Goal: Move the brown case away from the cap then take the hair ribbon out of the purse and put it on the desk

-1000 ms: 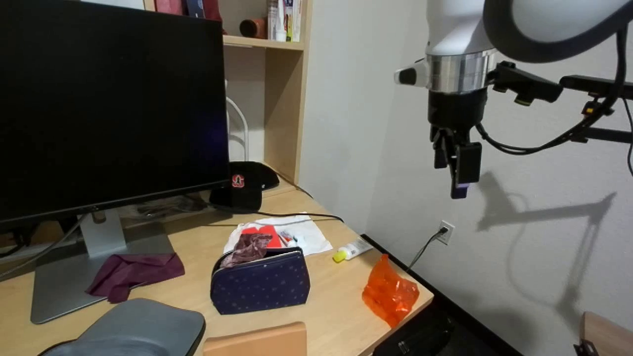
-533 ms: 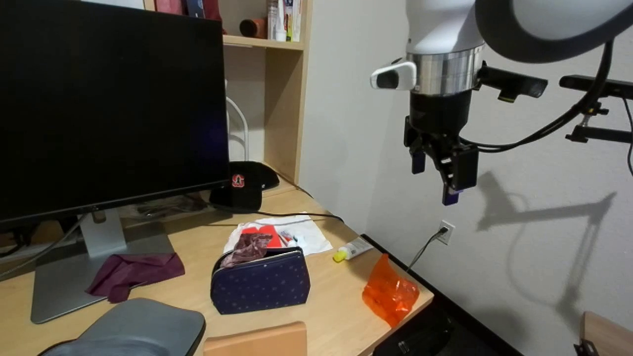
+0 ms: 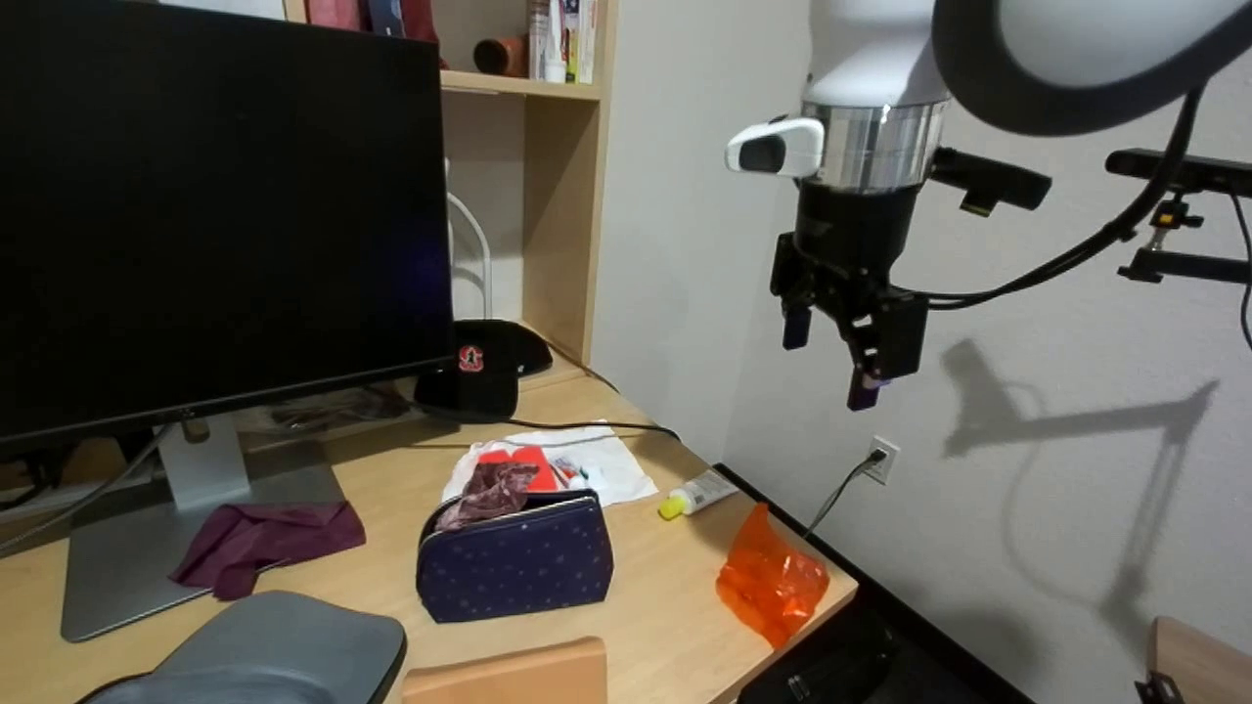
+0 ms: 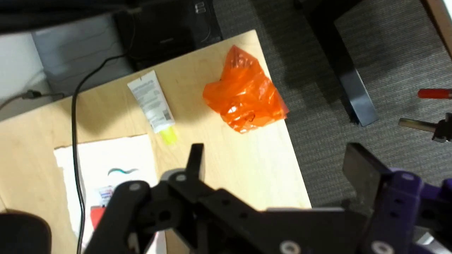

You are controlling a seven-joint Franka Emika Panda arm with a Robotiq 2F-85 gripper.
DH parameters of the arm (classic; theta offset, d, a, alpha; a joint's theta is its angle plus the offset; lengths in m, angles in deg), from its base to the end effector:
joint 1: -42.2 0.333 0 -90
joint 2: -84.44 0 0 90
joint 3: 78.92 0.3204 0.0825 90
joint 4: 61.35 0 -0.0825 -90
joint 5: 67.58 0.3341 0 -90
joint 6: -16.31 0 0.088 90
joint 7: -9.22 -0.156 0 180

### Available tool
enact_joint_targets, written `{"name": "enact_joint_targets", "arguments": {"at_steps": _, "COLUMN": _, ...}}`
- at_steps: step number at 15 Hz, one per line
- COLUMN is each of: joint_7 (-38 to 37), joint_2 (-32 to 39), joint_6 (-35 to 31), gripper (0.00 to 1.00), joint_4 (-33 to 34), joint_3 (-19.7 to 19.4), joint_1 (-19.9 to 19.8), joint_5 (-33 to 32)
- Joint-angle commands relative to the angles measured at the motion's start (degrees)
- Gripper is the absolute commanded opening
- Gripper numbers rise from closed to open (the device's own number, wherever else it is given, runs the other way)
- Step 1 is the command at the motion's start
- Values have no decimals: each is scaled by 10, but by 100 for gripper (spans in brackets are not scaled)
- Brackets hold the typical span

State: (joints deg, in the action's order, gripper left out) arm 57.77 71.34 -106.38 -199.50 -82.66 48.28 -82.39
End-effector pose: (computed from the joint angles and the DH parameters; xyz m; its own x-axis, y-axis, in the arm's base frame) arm 0.4123 -0.0046 0.3817 0.5092 0.8412 -0.1820 0.8605 -0.5017 0.0883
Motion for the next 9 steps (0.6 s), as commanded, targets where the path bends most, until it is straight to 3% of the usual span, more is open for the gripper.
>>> {"name": "enact_joint_targets", "arguments": {"at_steps": 1, "joint_7": 107, "joint_2": 43, "joint_6": -119, "gripper": 100, "joint_4": -25, "joint_3": -8, "joint_1": 5, "joint_5": 66}}
{"name": "enact_joint_targets", "arguments": {"at_steps": 5, "joint_7": 244, "joint_2": 105, "joint_6": -216, "gripper": 100, "joint_4": -26, "joint_3": 8, "joint_1": 18, "joint_5": 177}}
{"name": "enact_joint_targets", "arguments": {"at_steps": 9, "joint_7": 362, "joint_2": 157, "joint_6": -180, "gripper": 100, "joint_4": 11, "joint_3": 56, "joint_1": 26, "joint_5": 258}}
